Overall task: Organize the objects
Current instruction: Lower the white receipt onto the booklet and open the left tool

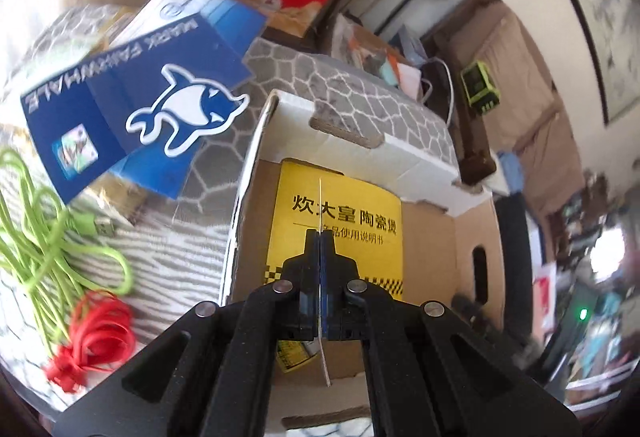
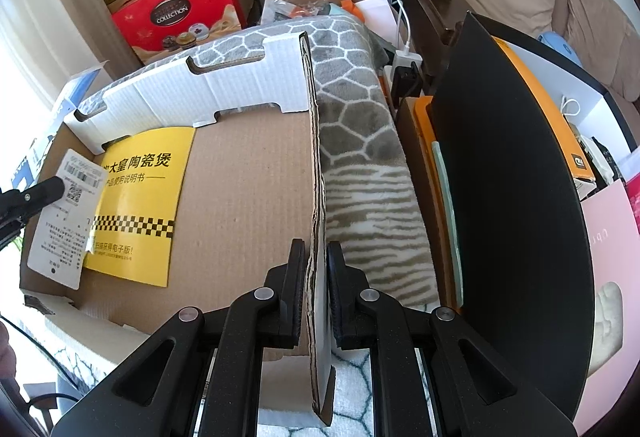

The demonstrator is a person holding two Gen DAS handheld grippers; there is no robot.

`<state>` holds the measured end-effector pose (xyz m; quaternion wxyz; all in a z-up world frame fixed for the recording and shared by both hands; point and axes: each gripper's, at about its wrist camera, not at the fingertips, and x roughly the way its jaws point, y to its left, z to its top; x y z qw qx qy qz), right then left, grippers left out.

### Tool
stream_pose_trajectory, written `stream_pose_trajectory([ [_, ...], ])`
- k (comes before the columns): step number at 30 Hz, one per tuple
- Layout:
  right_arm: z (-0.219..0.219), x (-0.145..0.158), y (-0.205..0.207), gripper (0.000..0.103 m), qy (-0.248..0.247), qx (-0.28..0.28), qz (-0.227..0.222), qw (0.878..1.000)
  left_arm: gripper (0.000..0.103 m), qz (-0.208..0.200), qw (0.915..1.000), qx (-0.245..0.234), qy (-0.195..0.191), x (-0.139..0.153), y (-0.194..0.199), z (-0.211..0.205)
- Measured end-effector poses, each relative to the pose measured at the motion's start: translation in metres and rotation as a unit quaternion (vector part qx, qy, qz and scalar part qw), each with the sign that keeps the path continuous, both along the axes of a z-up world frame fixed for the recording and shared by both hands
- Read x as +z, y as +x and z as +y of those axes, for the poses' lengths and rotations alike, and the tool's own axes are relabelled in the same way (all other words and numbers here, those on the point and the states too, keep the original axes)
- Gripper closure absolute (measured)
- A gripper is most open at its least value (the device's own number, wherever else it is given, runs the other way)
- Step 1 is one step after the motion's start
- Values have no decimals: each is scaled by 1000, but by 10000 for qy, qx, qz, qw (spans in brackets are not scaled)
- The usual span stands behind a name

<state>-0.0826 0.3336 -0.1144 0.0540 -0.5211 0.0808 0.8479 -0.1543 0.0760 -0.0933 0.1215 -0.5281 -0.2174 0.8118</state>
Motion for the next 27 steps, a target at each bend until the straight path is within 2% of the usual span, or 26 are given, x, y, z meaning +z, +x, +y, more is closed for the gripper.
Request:
stream_pose_trajectory([
  [2,0,0,0,92,9,-3,3,10000,103,9,9998,191,85,-3,0,-2],
  [6,-1,1,0,92,18,1,8,10000,103,73,9999,7,-131,-2,1,2],
  [9,-1,1,0,92,12,-1,12,10000,103,30,9999,45,-111,-5,1,-2],
  [17,0,0,-1,92,9,10,11,10000,103,262,9985,474,-87,2,18,-17],
  [27,3,1,-1,92,-38,-10,7,10000,103,76,9999,-25,-131,0,8,21],
])
